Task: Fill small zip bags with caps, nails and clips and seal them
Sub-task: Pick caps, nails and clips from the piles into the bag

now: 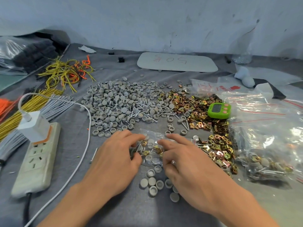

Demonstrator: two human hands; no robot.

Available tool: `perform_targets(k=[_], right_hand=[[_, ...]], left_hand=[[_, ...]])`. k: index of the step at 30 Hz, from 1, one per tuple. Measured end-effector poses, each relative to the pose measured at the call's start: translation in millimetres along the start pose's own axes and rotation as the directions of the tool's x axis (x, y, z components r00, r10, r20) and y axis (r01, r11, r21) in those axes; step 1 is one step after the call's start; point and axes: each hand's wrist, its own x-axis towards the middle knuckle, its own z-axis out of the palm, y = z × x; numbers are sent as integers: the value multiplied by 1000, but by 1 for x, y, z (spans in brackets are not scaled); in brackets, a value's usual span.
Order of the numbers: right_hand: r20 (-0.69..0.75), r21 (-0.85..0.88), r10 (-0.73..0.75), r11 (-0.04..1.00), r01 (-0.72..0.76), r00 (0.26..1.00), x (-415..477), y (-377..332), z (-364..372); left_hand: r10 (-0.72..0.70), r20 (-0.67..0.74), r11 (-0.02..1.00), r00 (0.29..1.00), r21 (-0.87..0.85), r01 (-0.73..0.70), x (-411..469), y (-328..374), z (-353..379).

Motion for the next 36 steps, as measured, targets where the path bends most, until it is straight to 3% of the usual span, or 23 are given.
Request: perform_targets(k=[5,18,21,23,25,27,30,32,36], right_hand=[[34,45,-11,999,9,999,2,-2,2],[-181,162,251,961,-223,951,-5,16,-18],[-263,169,345,936,-309,901,-8,23,-23],[-378,208,422,906,-368,824,-10,30,-28],[-425,293,501,864,-409,754,-11,36,-33],[-365,430,572,804,-412,735,-11,37,-34],[-188,755,638,581,-306,747,-8,29,-32],[-110,864,624,445,-236,773,-5,20,-28],[-91,917,610,359,-172,787,5,9,-23]], left_hand=[[-5,10,1000,1000,20,4,0,3,3],[-4,113,997,994,79,-5,-1,4,0],[-33,102,998,994,65,26,0,4,0],[-37,92,998,995,48,33,0,7,1],[-20,69,999,997,41,17,0,12,1],[-5,18,1000,1000,29,5,2,17,0],[-30,-55,987,998,-157,21,5,32,-3],[-53,-40,950,998,-309,38,7,48,-3],[-90,-60,909,994,-413,57,12,72,-1]])
